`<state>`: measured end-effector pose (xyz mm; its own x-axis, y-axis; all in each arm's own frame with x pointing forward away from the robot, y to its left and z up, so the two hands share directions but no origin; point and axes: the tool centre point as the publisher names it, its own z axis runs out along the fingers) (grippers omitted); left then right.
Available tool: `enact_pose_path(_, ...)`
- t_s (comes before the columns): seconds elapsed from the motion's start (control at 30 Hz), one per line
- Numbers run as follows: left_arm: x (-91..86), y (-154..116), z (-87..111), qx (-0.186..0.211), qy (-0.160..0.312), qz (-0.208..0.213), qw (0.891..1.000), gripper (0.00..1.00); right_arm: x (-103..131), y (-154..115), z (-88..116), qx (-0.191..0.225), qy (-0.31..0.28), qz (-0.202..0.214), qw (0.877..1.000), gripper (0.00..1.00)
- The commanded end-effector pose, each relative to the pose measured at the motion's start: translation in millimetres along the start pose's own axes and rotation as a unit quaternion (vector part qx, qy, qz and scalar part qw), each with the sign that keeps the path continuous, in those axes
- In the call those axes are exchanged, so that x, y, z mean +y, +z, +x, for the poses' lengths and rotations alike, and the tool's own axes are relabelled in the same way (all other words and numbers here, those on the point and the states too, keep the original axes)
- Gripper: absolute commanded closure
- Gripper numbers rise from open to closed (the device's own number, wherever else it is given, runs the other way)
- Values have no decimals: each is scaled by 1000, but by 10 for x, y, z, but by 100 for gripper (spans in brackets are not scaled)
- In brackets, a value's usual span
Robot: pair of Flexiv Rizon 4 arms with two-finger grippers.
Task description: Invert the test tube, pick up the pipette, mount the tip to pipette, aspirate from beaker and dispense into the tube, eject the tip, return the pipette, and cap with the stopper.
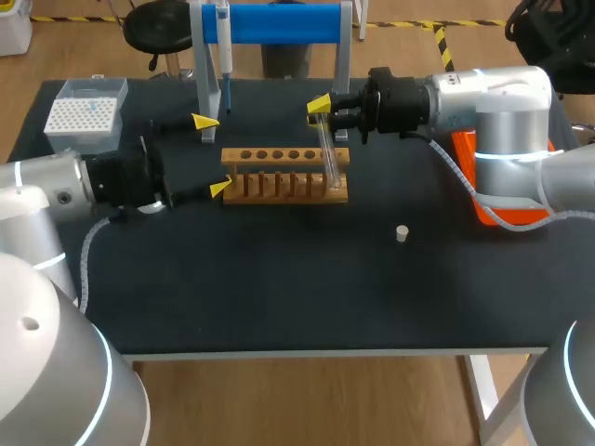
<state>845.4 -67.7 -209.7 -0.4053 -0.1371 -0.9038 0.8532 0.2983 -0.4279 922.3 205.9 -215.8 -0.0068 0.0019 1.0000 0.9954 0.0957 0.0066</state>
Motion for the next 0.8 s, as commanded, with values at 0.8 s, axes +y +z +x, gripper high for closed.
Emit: enact_pose_path(0.8, -227, 951, 131, 22, 319, 91, 943, 0, -6, -4, 10, -2, 0, 0, 1000, 100)
